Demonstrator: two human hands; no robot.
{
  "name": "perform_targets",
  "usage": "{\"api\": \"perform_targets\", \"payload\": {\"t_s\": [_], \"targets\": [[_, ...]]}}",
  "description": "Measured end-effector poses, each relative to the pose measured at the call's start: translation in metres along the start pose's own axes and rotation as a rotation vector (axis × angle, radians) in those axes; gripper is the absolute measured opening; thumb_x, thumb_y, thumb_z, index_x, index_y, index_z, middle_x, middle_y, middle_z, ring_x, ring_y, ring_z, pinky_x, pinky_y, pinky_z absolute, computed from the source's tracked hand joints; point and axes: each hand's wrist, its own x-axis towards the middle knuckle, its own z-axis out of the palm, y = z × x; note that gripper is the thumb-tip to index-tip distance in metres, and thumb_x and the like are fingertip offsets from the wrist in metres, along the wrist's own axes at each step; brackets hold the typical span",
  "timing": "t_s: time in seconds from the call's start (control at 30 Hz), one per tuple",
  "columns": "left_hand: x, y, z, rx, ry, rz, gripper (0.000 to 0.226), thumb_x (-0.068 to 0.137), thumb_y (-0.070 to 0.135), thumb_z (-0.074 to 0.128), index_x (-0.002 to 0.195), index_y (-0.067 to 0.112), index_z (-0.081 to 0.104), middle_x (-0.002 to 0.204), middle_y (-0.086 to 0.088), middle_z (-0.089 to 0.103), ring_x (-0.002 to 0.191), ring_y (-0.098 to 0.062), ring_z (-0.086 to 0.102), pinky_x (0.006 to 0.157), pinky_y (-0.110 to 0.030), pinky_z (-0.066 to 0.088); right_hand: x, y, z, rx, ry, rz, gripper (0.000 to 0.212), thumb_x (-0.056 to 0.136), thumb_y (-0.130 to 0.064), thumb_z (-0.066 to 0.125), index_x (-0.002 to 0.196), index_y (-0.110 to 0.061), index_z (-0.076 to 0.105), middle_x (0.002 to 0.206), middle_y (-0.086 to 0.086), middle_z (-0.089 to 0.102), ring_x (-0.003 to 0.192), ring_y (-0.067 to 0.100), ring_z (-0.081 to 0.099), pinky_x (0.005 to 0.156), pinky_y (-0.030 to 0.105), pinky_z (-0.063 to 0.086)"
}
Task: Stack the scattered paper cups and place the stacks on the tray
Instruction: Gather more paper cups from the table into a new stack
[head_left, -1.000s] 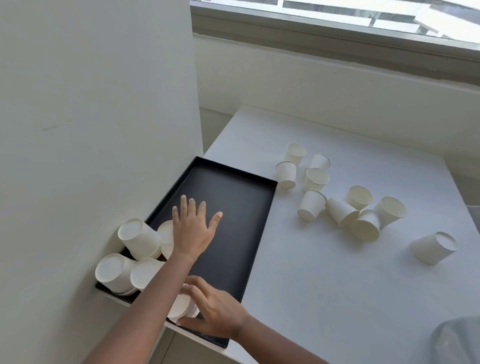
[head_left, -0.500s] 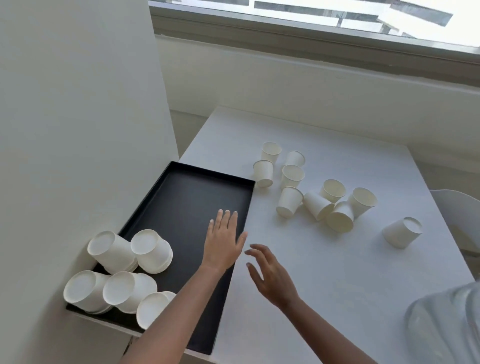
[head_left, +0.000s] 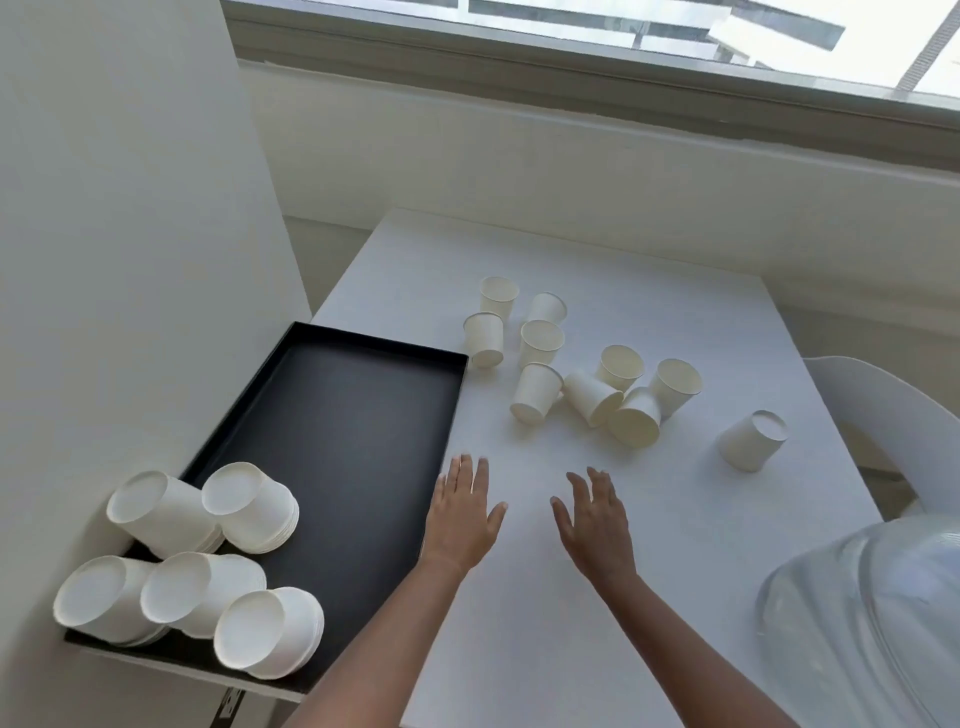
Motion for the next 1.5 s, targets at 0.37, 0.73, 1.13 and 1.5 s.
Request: {"api": "perform_targets", "payload": {"t_s": [0.37, 0.73, 1.13, 1.5], "targets": [[0.01, 0.001, 0.006, 0.021, -0.032, -0.003, 0.065, 0.098, 0.043, 0.025, 0.146, 0.011, -0.005, 0.157, -0.014, -0.004, 0.145, -0.026, -0.005, 0.118, -0.038, 0.002, 0.0, 0.004, 0.006, -0.023, -0.074, 0.045, 0.05, 0.097, -0.039, 0.034, 0.141, -0.016, 0.027, 0.152, 0.012, 0.022, 0.143, 0.024, 0.014, 0.113, 0.039, 0.023], [0.034, -0.008, 0.011, 0.112, -0.155, 0.067, 0.064, 0.097, 0.037, 0.033, 0.146, 0.009, 0.001, 0.156, -0.018, -0.004, 0.145, -0.03, -0.002, 0.118, -0.039, 0.012, -0.002, 0.011, 0.018, -0.065, -0.06, 0.081, 0.049, 0.097, -0.037, 0.036, 0.141, -0.016, 0.03, 0.15, 0.01, 0.026, 0.14, 0.02, 0.024, 0.113, 0.033, 0.026], [0.054, -0.005, 0.012, 0.133, -0.082, 0.112, 0.063, 0.098, 0.037, 0.028, 0.146, 0.01, -0.002, 0.156, -0.018, -0.006, 0.145, -0.029, -0.004, 0.118, -0.038, 0.006, 0.029, 0.03, -0.021, 0.066, 0.299, 0.143, 0.042, 0.072, 0.004, 0.07, 0.112, 0.005, 0.059, 0.113, 0.027, 0.059, 0.105, 0.041, 0.06, 0.069, 0.046, 0.057], [0.061, 0.008, -0.002, 0.054, 0.069, 0.083, 0.063, 0.097, 0.036, 0.027, 0.146, 0.01, -0.003, 0.156, -0.015, -0.003, 0.145, -0.026, -0.004, 0.118, -0.035, 0.003, 0.092, 0.053, -0.051, 0.052, 0.245, 0.234, 0.043, 0.09, 0.002, 0.041, 0.131, -0.005, 0.046, 0.142, 0.014, 0.04, 0.126, 0.029, 0.046, 0.083, 0.044, 0.052]]}}
